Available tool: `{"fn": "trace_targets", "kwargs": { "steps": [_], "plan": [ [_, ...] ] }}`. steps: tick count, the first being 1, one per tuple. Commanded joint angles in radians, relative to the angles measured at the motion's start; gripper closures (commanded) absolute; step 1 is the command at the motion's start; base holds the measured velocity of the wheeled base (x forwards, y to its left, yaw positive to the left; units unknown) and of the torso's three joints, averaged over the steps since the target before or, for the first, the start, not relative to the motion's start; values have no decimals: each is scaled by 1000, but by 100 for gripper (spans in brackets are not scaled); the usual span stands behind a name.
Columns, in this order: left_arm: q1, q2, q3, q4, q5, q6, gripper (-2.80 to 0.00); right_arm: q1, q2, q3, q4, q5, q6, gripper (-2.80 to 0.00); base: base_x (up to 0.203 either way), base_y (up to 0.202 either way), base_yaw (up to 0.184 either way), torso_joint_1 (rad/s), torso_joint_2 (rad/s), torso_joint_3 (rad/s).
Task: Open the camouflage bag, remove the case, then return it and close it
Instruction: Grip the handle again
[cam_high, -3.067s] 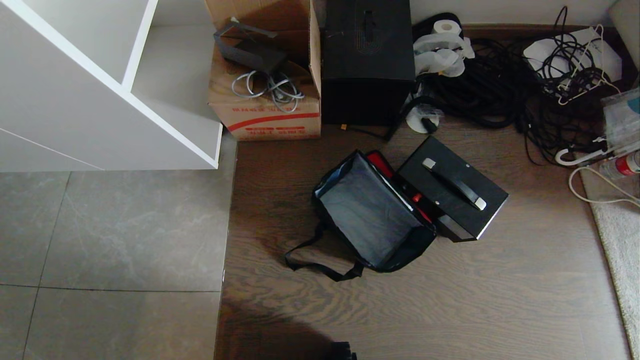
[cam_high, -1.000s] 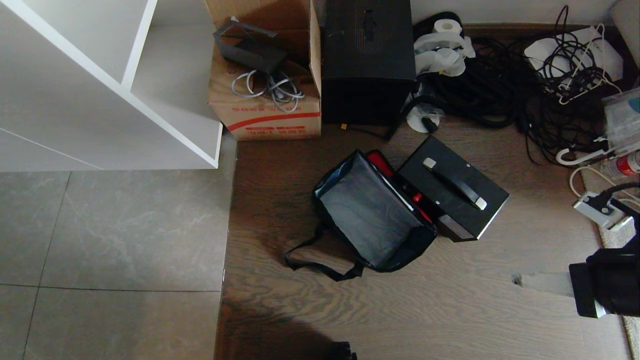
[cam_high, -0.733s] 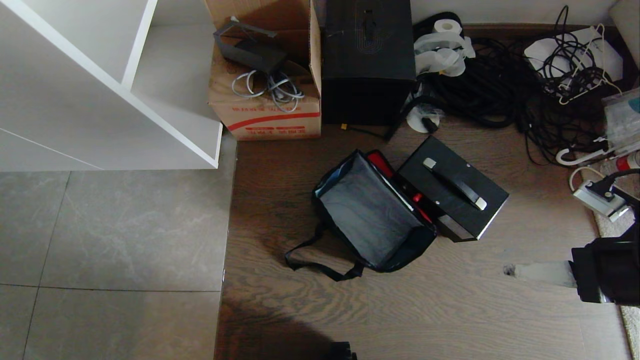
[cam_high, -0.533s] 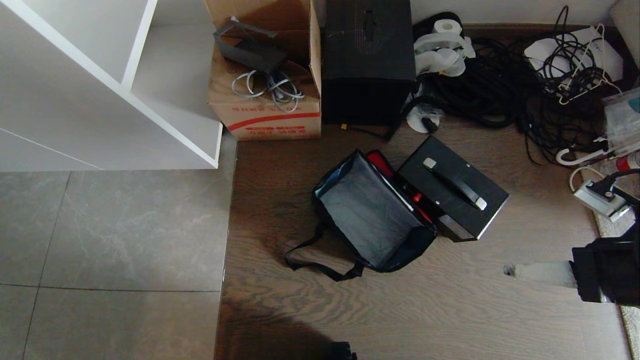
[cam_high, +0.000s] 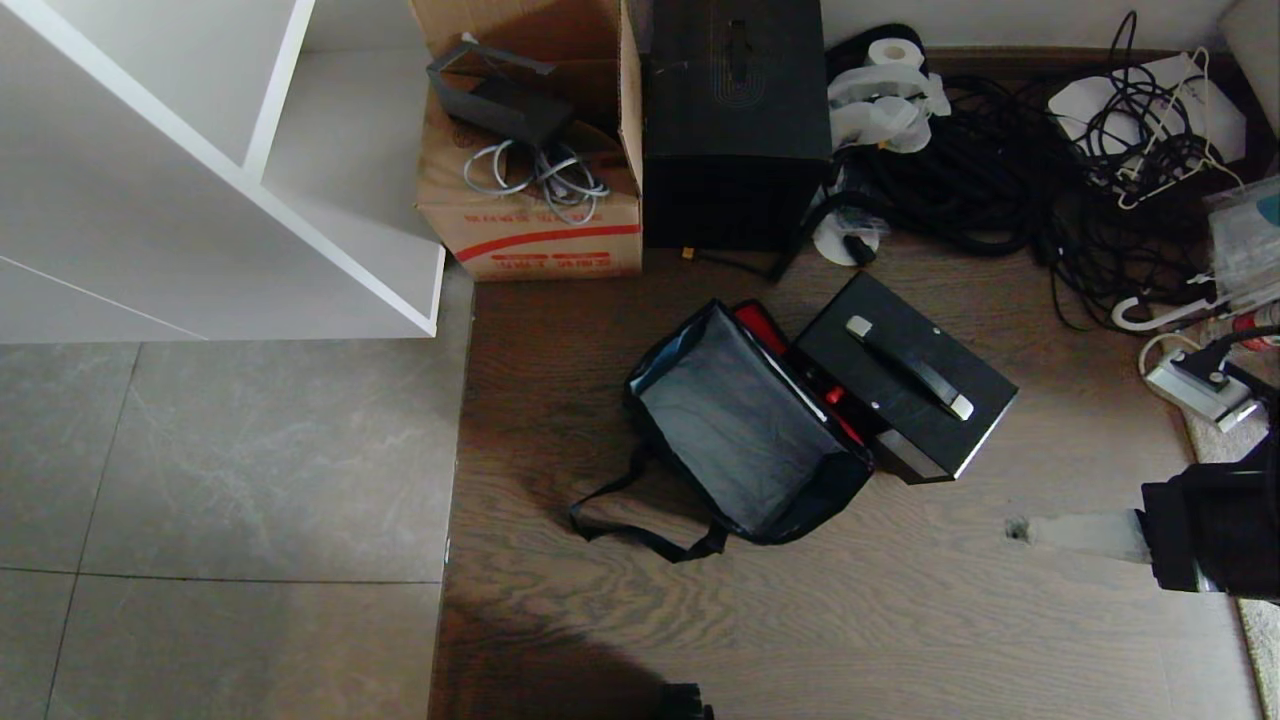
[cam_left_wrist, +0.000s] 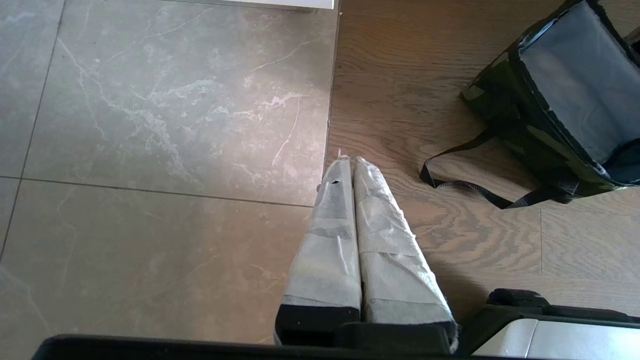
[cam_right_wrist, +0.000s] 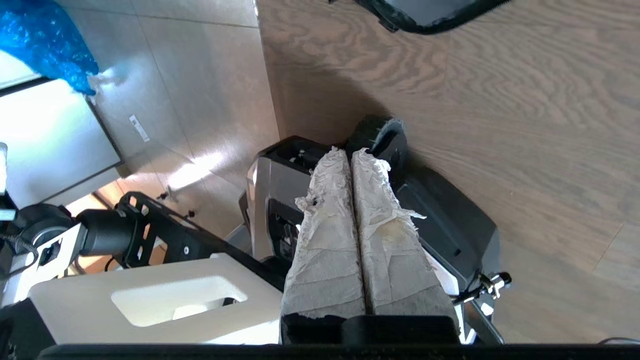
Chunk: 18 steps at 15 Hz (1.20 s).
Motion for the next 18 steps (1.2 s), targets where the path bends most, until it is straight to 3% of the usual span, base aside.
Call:
{"fn": "trace_targets", "kwargs": {
  "steps": [1, 11, 17, 18],
  "plan": [
    [0, 0, 9, -1, 0, -1, 0, 36, 10, -17, 1, 11, 2, 0, 0, 0, 0, 0, 0, 0],
    [0, 0, 8, -1, -1, -1, 0, 41, 73, -15, 0, -1, -4, 0, 0, 0, 0, 0, 0, 0],
    [0, 0, 8, -1, 1, -1, 0, 44, 190, -4, -130, -100, -9, 0, 0, 0, 0, 0, 0, 0],
    [0, 0, 8, -1, 1, -1, 0, 44, 200, 4, -165, -118, -40, 0, 0, 0, 0, 0, 0, 0]
  ]
}}
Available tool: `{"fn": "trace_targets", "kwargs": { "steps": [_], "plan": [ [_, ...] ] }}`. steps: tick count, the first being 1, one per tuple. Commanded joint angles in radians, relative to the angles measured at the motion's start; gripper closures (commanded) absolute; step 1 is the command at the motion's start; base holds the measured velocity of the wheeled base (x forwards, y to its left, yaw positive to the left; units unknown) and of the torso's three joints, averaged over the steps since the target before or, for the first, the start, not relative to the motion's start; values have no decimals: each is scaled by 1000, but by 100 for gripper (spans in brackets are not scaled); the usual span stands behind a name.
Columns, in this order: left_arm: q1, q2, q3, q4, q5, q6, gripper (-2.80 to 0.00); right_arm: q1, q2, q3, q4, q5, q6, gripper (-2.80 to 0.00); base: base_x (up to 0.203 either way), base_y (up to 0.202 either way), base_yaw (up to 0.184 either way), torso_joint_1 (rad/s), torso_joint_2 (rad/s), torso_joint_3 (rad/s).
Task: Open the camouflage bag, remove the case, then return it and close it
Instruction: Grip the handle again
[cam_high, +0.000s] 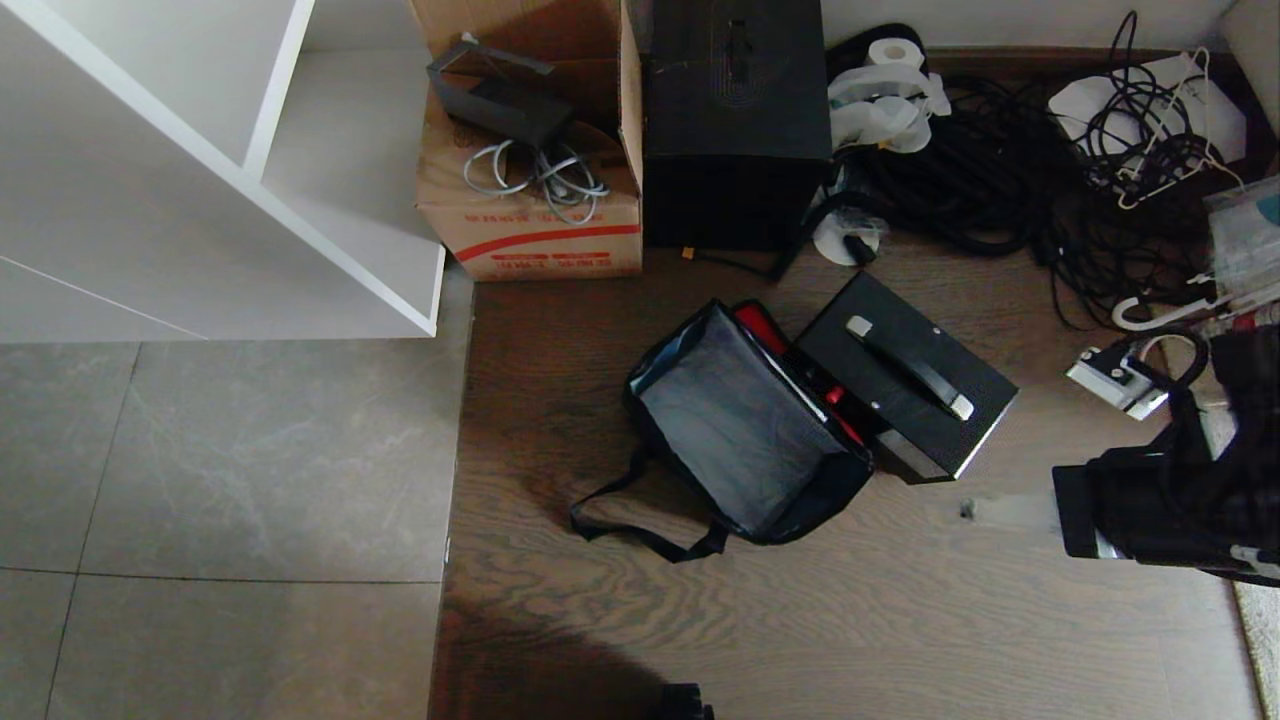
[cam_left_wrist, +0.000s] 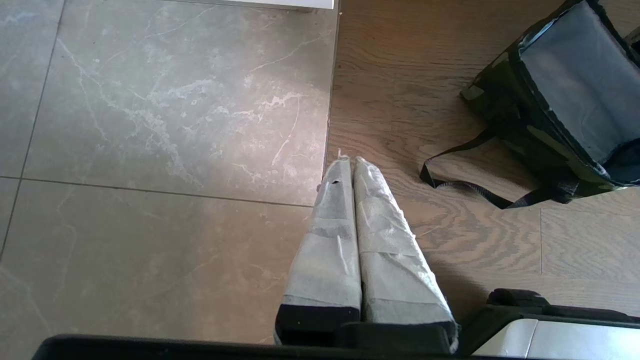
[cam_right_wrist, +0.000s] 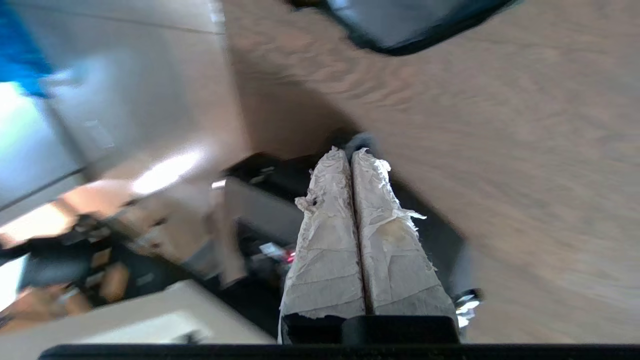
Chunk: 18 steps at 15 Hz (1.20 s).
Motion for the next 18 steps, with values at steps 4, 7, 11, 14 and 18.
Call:
{"fn": "trace_targets", "kwargs": {
  "steps": [4, 7, 11, 14, 18],
  "plan": [
    [1, 0, 9, -1, 1, -1, 0, 0, 85, 50, -142, -19, -113, 0, 0, 0, 0, 0, 0, 0],
    [0, 0, 9, -1, 1, -1, 0, -1, 111, 46, -150, -21, -104, 0, 0, 0, 0, 0, 0, 0],
    [1, 0, 9, -1, 1, -1, 0, -4, 145, 41, -205, -26, -52, 0, 0, 0, 0, 0, 0, 0],
    [0, 0, 9, -1, 1, -1, 0, -5, 170, 3, -205, -24, 14, -280, 0, 0, 0, 0, 0, 0],
    [1, 0, 8, -1, 1, -1, 0, -5, 206, -57, -194, -41, 9, -280, 0, 0, 0, 0, 0, 0]
  ]
}}
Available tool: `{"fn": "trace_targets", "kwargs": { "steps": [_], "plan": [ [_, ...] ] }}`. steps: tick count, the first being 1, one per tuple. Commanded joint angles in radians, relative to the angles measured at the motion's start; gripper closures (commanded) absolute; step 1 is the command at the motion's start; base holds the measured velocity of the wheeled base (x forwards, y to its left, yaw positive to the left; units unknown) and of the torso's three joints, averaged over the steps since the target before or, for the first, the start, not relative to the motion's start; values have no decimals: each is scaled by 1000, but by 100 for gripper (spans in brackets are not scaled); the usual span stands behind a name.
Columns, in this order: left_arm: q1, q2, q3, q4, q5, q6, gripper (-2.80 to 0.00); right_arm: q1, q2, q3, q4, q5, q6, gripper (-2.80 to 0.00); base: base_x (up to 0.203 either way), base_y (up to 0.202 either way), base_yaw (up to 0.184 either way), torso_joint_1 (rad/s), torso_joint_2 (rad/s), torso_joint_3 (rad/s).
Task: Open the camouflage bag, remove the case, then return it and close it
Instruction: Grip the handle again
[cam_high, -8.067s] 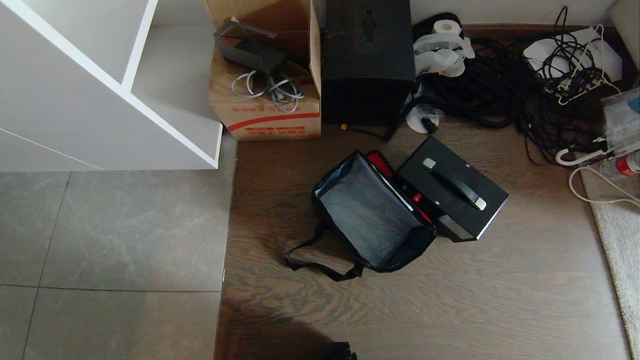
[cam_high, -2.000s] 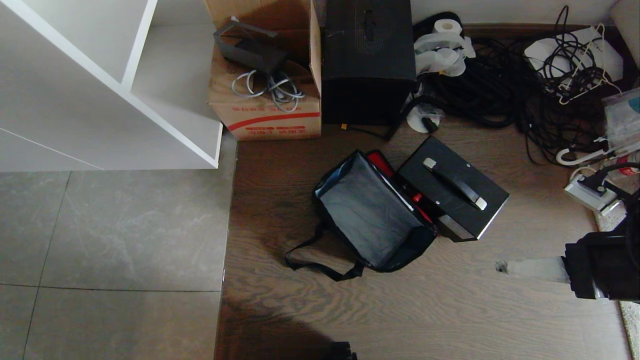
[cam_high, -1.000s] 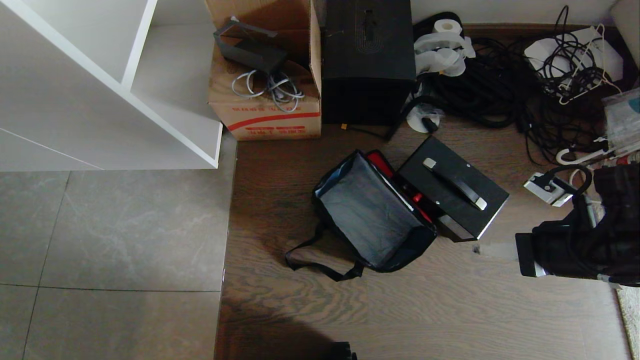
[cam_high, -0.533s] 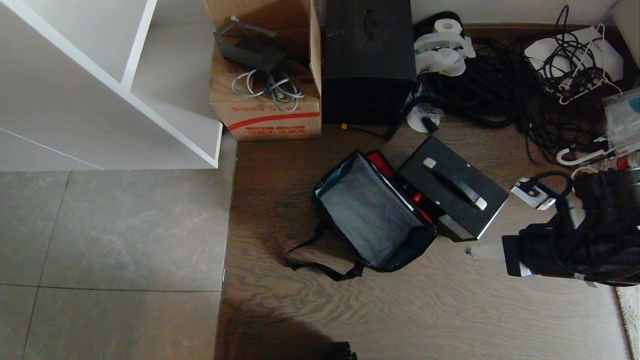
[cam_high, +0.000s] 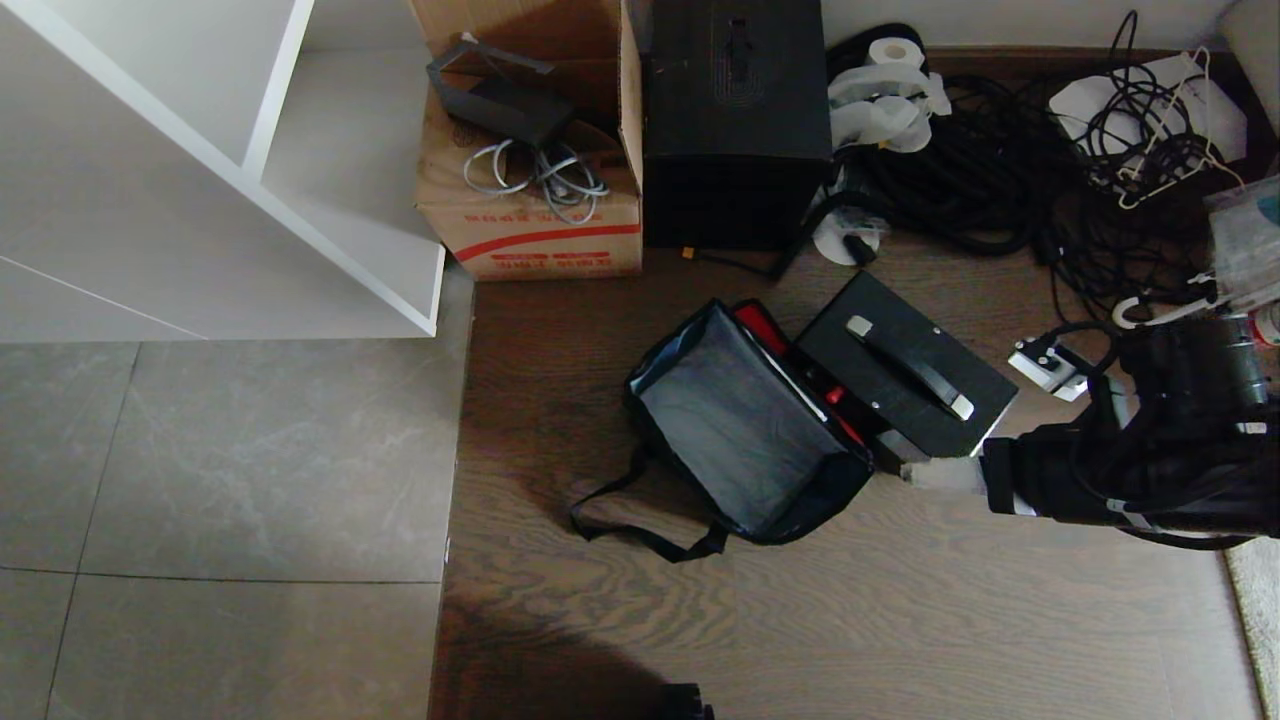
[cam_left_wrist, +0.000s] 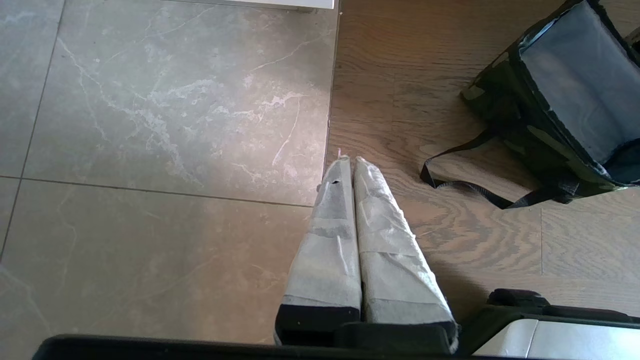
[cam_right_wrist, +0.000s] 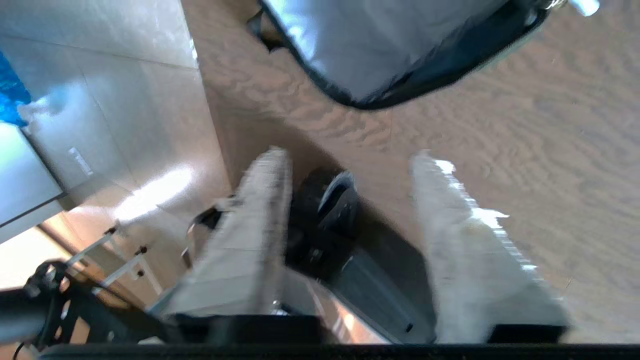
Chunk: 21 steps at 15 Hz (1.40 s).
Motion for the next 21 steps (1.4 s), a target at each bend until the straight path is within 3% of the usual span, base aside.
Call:
{"fn": "trace_targets", "kwargs": {
  "steps": [1, 6, 7, 9, 12, 16, 17, 20, 21],
  "plan": [
    [0, 0, 9, 0, 0, -1, 0, 0, 38, -38, 2, -26, -1, -280, 0, 0, 0, 0, 0, 0],
    [0, 0, 9, 0, 0, -1, 0, 2, 167, -255, 47, -124, -21, -280, 0, 0, 0, 0, 0, 0],
    [0, 0, 8, 0, 0, -1, 0, 2, 199, -325, 86, -135, -51, -280, 0, 0, 0, 0, 0, 0],
    [-1, 0, 9, 0, 0, -1, 0, 2, 266, -411, 221, -194, -237, -280, 0, 0, 0, 0, 0, 0],
    [0, 0, 8, 0, 0, -1, 0, -7, 325, -458, 253, -377, -363, -280, 0, 0, 0, 0, 0, 0],
    [-1, 0, 8, 0, 0, -1, 0, -25, 404, -595, 266, -745, -550, -280, 0, 0, 0, 0, 0, 0],
    [-1, 0, 8, 0, 0, -1, 0, -24, 408, -604, 254, -801, -582, -280, 0, 0, 0, 0, 0, 0],
    [0, 0, 8, 0, 0, -1, 0, -10, 424, -597, 130, -828, -613, -280, 0, 0, 0, 0, 0, 0],
    [-1, 0, 8, 0, 0, -1, 0, -4, 432, -592, 94, -881, -634, -280, 0, 0, 0, 0, 0, 0]
  ]
}}
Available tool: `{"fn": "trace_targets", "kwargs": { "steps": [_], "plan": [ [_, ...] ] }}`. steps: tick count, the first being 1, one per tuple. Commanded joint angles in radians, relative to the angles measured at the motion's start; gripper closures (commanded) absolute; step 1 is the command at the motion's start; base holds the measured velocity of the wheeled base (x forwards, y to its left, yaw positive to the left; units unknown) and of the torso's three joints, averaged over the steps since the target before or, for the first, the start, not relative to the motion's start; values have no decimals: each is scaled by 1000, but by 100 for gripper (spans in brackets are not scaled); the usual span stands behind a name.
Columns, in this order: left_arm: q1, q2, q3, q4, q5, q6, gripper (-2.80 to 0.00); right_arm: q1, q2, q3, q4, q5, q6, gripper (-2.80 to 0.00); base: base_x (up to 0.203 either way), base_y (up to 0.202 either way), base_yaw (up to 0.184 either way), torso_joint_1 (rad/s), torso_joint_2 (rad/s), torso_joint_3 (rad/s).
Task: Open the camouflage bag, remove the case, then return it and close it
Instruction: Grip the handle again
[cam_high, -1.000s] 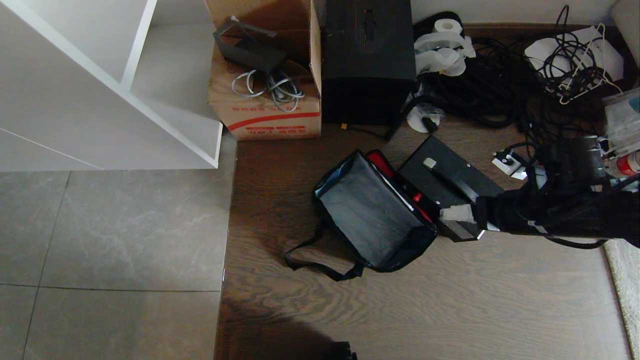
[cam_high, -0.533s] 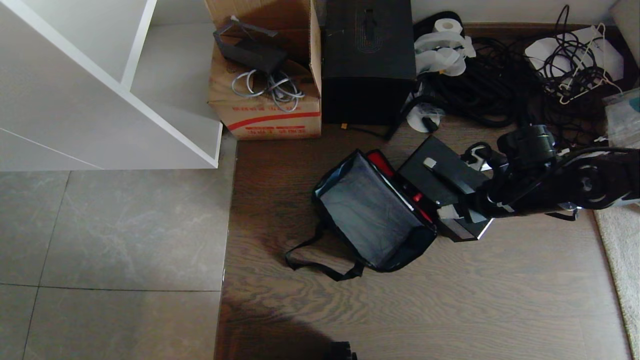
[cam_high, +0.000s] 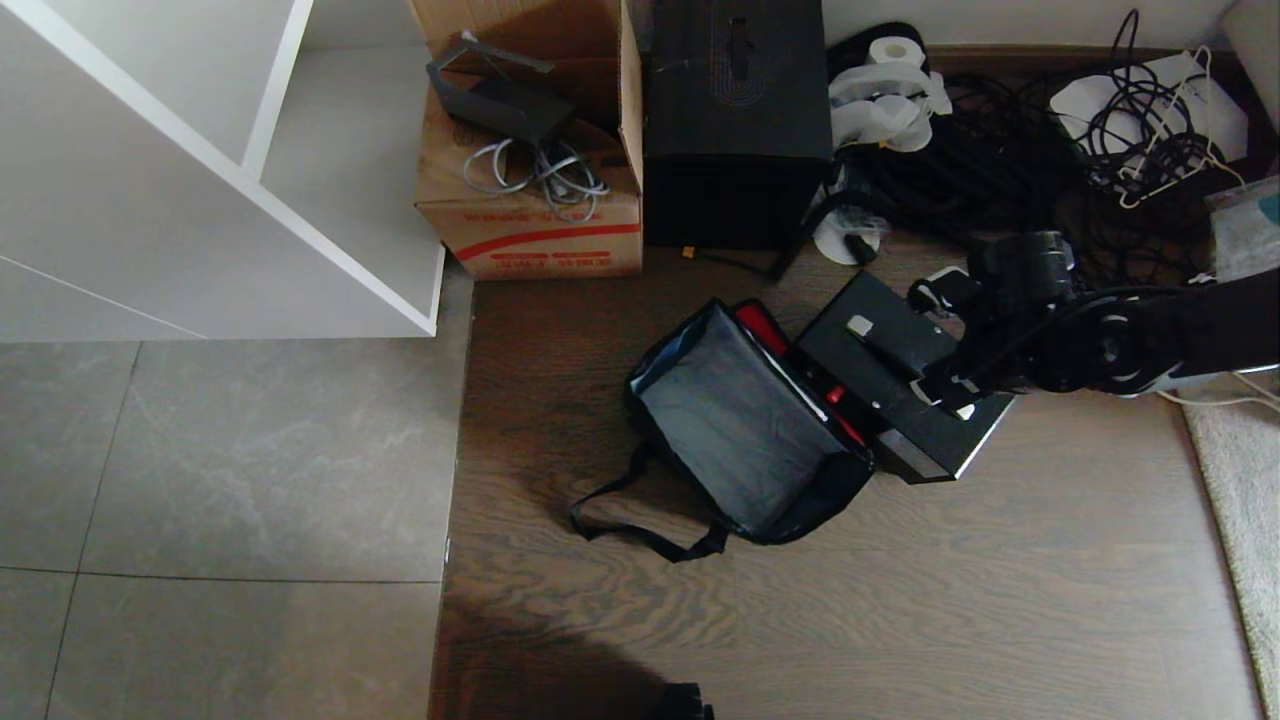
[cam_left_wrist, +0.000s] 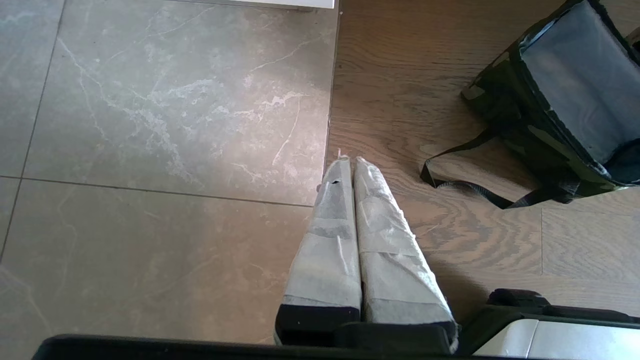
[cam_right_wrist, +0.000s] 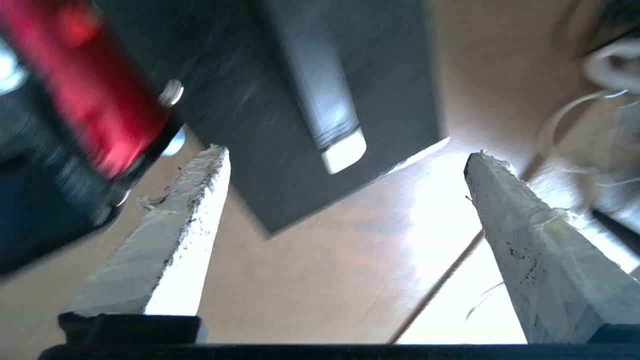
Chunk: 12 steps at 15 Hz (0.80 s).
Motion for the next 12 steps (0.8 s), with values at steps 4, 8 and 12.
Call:
{"fn": "trace_targets", "kwargs": {
  "steps": [4, 8, 12],
  "plan": [
    [0, 0, 8, -1, 1, -1, 0, 36, 51, 21, -166, -105, -87, -280, 0, 0, 0, 0, 0, 0],
    [-1, 0, 8, -1, 1, -1, 0, 78, 98, 73, -389, -177, -190, -280, 0, 0, 0, 0, 0, 0],
    [0, 0, 8, -1, 1, -1, 0, 94, 176, 128, -690, -213, -369, -280, 0, 0, 0, 0, 0, 0]
  ]
}}
